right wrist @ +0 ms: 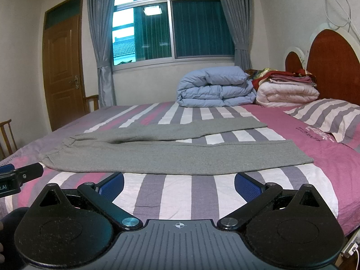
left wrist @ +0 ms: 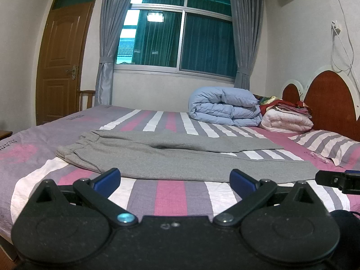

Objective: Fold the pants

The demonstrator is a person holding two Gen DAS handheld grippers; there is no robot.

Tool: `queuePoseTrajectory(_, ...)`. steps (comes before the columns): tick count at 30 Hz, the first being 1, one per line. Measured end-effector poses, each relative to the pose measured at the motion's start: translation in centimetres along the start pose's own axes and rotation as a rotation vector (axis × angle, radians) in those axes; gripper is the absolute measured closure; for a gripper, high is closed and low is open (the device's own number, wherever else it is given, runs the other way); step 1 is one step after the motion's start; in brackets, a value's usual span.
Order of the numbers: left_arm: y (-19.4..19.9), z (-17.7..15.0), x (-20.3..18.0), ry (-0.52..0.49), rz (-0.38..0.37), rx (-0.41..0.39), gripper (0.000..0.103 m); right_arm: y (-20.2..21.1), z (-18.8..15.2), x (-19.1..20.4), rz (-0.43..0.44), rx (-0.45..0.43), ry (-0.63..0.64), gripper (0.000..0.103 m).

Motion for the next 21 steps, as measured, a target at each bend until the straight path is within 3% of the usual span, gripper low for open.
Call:
queuePoseTrajectory(15,0.2,0.1,0.4,0.046,-0.006,0.001,0.006,-0.4,-0.7,-1.0,0.021,0.013,-0.052,0.000)
queuePoseTrajectory(18,-0.8,0.8,1.4,0.131,-0.003,0.038,0.006,-0.8,-0.4,-1.2,0.101,0.025,-0.092,0.000)
queuePoseTrajectory(21,-2.9,2.0,3.6,0.165,0.026,0.080,0.006,-2.0,1.2,-0.3,0.199,0.044,-0.034,0.000)
Point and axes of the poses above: each gripper's, at about its wrist camera, not at the fingertips, and y roughly against the way its jaws point, x to its left, z to its top, the point moved 7 cm from there along -y, roughly the way its jaws point, and after that the axes turned 8 degrees about z, right-handed, at the moved point
